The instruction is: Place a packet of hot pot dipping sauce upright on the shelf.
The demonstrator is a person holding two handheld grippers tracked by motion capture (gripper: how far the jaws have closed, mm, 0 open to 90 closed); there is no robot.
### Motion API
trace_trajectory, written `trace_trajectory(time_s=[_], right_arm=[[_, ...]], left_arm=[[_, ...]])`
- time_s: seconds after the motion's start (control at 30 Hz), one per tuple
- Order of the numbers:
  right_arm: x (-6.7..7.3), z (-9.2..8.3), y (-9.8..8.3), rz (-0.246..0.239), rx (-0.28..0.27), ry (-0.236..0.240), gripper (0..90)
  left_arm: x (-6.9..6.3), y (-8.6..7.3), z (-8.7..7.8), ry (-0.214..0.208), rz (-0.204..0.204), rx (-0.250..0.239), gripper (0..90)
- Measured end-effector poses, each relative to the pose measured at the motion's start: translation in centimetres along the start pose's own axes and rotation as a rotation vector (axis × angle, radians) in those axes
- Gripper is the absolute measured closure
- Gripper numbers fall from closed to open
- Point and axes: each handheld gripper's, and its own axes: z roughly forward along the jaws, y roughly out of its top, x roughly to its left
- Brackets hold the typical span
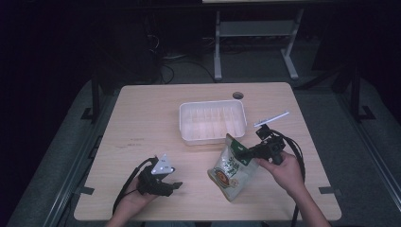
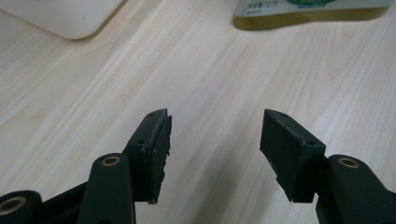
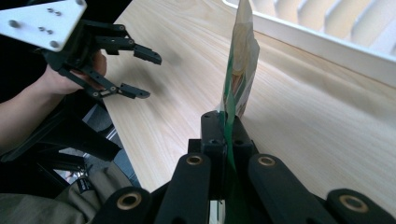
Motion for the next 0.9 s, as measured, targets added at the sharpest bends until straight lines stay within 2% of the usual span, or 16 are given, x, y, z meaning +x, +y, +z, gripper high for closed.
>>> trace_trajectory(time_s=[0.07, 0.1, 0.3, 0.6, 0.9], right_arm=[[0.5, -0.2, 0.4, -0.012, 0.002, 0.0, 89.5], [1.1, -0.4, 0.8, -0.027, 0.003, -0.014, 89.5], [1.9, -0.9, 1.6, -0.055, -0.005, -0.037, 89.5], [1.8, -1.8, 2.6, -0.031, -0.029, -0.013, 89.6], [2.2, -2.3, 4.1, -0.047, -0.037, -0.013, 89.5]], left_arm=[[0.1, -0.2, -0.1, 0.008, -0.009, 0.001, 41.6], [0.3, -0.4, -0.2, 0.015, -0.013, -0.001, 41.4], [0.7, -0.8, -0.5, 0.028, -0.033, -0.018, 40.3], [1.0, -0.8, -0.3, 0.035, -0.042, -0.014, 38.1], [1.3, -1.1, -0.3, 0.048, -0.047, -0.01, 37.0]])
